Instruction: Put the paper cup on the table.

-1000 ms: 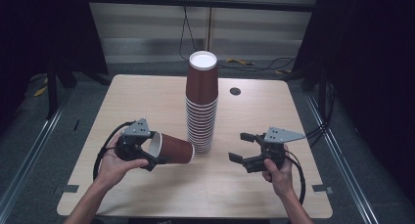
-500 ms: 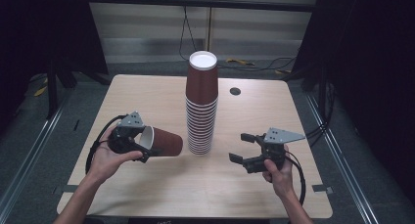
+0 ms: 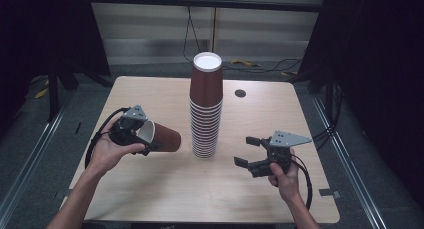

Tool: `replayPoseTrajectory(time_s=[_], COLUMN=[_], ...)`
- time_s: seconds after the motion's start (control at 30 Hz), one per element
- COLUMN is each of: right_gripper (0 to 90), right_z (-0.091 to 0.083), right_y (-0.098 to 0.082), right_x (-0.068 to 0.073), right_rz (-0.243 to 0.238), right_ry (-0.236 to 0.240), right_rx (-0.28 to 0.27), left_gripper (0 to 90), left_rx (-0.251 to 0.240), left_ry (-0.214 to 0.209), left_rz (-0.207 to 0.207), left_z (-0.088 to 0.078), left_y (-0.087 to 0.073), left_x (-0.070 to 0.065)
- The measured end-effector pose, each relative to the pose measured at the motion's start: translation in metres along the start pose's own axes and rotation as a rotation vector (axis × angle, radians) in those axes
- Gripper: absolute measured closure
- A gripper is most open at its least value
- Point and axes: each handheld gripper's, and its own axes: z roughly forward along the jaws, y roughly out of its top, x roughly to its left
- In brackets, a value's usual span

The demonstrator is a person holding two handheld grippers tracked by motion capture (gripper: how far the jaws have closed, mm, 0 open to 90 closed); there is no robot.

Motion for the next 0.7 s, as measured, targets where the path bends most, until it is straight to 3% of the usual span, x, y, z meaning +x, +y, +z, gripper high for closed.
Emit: replayPoseTrajectory(time_s=[0.17,0.33,0.7], right_gripper=[13.6,13.7,13.7], right_z=[0.001,0.001,0.003], right_y=[-0.001,-0.001,-0.001], right_x=[0.000,0.001,0.001], right_rz=[0.002,-0.006,-0.008], right_ry=[-0.001,0.014,0.023], right_rx=[0.002,0.015,0.026], left_gripper=[7.5,7.2,6.7], left_rx=[0.034,0.073,0.165], left_ry=[0.005,0.018,0.017], left_rz=[0.015,-0.005,0.046], left_z=[0.003,0.010,0.020], left_y=[0.007,0.008,0.018], left_x=[0.004,0.007,0.013])
